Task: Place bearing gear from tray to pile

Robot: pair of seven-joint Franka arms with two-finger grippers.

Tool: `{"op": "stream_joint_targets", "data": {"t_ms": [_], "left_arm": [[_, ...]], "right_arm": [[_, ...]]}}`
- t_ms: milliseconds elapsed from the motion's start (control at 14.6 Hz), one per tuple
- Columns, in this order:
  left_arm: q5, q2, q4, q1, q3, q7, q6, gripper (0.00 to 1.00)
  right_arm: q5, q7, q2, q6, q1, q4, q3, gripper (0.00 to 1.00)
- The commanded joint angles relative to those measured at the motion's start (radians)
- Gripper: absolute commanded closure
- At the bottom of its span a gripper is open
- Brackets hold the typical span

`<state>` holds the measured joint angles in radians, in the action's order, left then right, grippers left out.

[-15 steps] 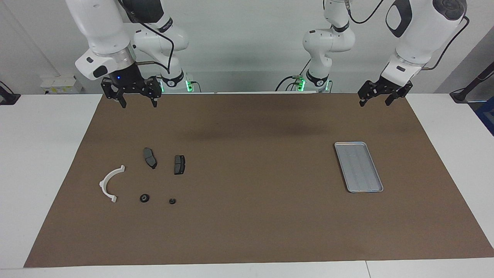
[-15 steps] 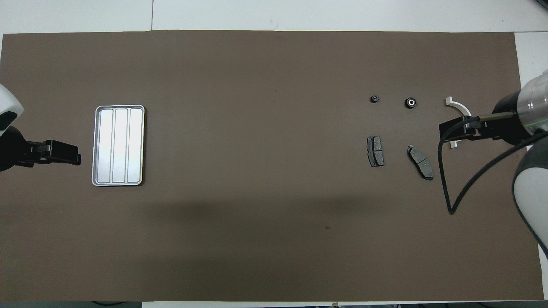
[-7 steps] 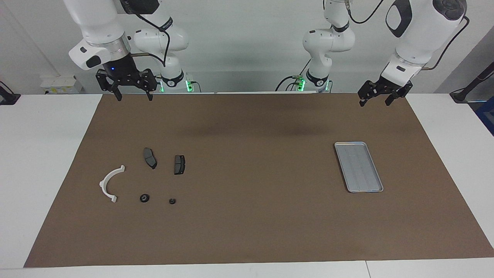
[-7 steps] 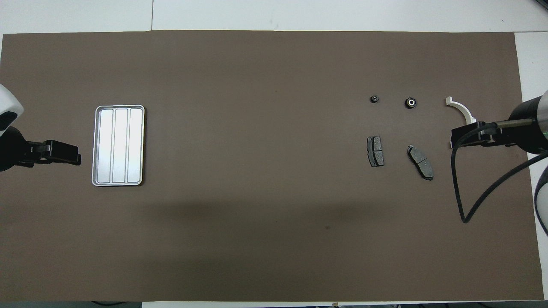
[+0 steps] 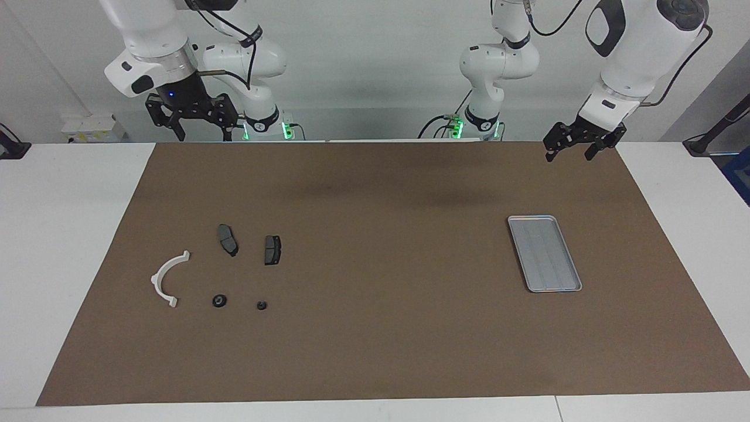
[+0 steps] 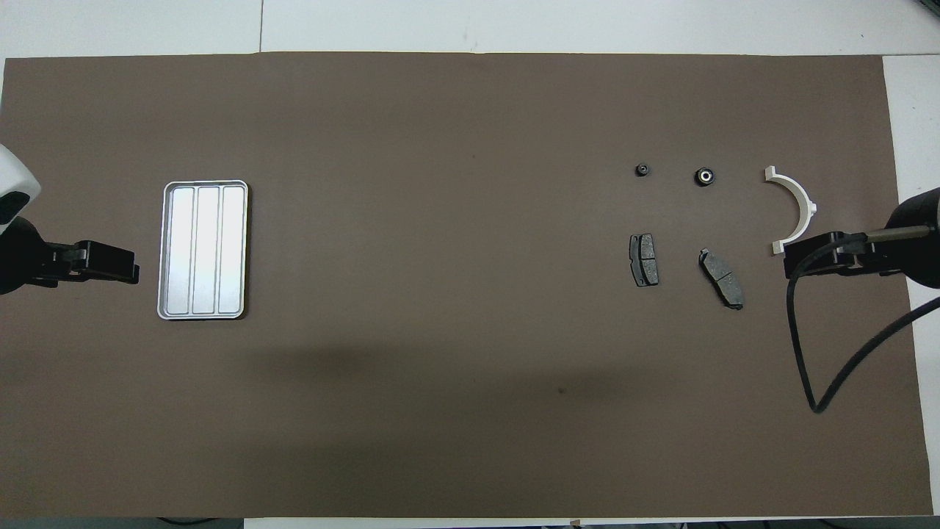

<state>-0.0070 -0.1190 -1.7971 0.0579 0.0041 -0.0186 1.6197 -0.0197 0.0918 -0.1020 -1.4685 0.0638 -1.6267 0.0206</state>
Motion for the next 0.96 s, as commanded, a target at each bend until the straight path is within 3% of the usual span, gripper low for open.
{"op": "stream_joint_targets", "data": {"t_ms": [0, 892], "left_arm": [[-0.010, -0.018, -0.010, 0.000, 0.004, 0.003, -0.001, 0.00], [-0.010, -0.018, -0.010, 0.000, 0.004, 0.005, -0.001, 0.00]], "right_arm": [[0.017, -0.018, -0.013, 0.013, -0.009, -0.007, -0.002, 0.00], [0.055, -0.018, -0.015, 0.000, -0.021, -0.009, -0.002, 0.00]]}}
